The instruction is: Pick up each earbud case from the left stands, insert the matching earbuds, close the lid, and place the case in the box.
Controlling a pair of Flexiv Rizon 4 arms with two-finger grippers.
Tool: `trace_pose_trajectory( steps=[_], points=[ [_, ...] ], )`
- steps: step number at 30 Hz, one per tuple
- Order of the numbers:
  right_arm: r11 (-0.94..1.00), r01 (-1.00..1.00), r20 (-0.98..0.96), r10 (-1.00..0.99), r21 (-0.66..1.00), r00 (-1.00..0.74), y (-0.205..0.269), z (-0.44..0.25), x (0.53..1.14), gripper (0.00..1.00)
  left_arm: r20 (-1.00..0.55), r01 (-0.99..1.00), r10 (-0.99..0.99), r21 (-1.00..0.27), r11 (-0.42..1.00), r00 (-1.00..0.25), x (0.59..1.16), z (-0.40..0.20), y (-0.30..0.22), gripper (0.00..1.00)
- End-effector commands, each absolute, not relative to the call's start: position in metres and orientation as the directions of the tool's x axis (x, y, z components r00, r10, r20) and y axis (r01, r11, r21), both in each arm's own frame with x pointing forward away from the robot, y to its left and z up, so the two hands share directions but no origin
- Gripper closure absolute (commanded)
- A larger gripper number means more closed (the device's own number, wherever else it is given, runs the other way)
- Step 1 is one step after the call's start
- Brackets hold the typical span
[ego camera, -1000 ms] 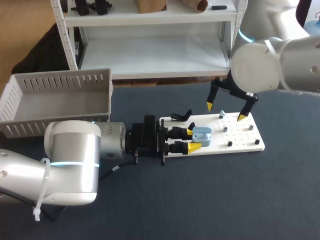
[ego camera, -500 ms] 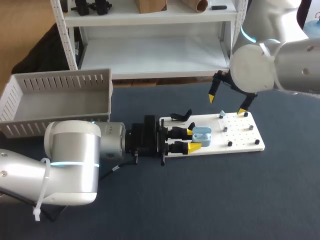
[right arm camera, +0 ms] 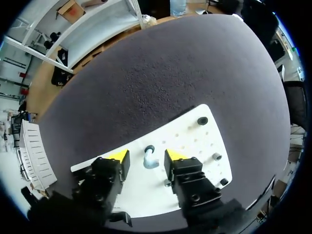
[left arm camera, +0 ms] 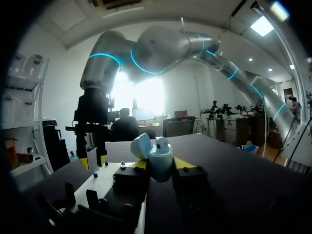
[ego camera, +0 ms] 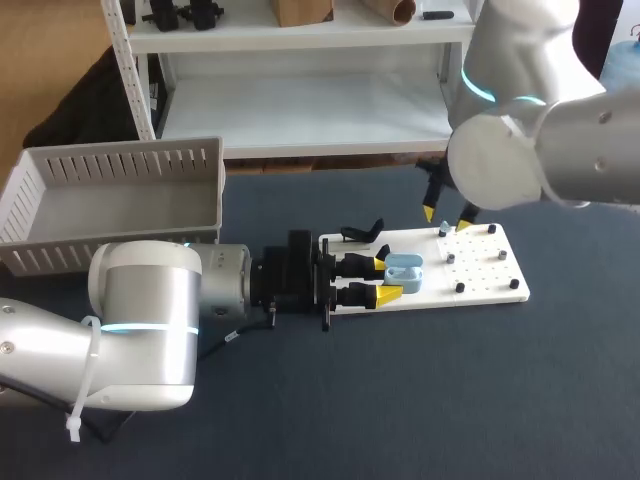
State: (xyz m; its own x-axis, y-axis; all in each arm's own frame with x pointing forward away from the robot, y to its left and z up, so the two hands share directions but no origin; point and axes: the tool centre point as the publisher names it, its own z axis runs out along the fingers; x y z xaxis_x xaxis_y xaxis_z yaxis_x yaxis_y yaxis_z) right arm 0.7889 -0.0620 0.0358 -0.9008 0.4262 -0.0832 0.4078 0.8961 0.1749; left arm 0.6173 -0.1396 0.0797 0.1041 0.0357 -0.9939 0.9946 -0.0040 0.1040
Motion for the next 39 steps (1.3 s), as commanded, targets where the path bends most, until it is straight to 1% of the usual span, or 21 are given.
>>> trace_pose_trajectory(
  steps=[1,7,9,12,14,19,27,39],
  points=[
    [0.896,0.410,-0.093,0.429,0.171,-0.899,-0.061,0.033,0.787,0.68,-0.994,0.994,0.036,0.105,0.000,0.105,0.617,0.079,-0.141,1.00],
    [0.895,0.412,-0.095,0.431,0.169,-0.897,-0.062,0.032,0.783,0.70,-0.994,0.994,0.036,0.105,0.000,0.105,0.617,0.079,-0.141,1.00],
    [0.895,0.414,-0.095,0.432,0.167,-0.897,-0.063,0.032,0.781,0.69,-0.994,0.994,0.036,0.105,0.000,0.105,0.617,0.079,-0.141,1.00],
    [0.895,0.415,-0.097,0.434,0.164,-0.896,-0.064,0.031,0.778,0.61,-0.994,0.994,0.036,0.105,0.000,0.105,0.617,0.079,-0.141,1.00],
    [0.895,0.415,-0.100,0.434,0.163,-0.896,-0.065,0.031,0.776,0.61,-0.994,0.994,0.036,0.105,0.000,0.105,0.617,0.079,-0.141,1.00],
    [0.898,0.406,-0.108,0.426,0.167,-0.898,-0.065,0.031,0.774,0.65,-0.994,0.994,0.036,0.105,0.000,0.105,0.617,0.079,-0.141,1.00],
    [0.907,0.388,-0.117,0.408,0.162,-0.905,-0.062,0.029,0.775,0.67,-0.994,0.994,0.036,0.105,0.000,0.105,0.617,0.079,-0.141,1.00],
    [0.915,0.371,-0.114,0.390,0.156,-0.914,-0.060,0.030,0.779,0.75,-0.994,0.994,0.036,0.105,0.000,0.105,0.617,0.079,-0.141,1.00]
  ],
)
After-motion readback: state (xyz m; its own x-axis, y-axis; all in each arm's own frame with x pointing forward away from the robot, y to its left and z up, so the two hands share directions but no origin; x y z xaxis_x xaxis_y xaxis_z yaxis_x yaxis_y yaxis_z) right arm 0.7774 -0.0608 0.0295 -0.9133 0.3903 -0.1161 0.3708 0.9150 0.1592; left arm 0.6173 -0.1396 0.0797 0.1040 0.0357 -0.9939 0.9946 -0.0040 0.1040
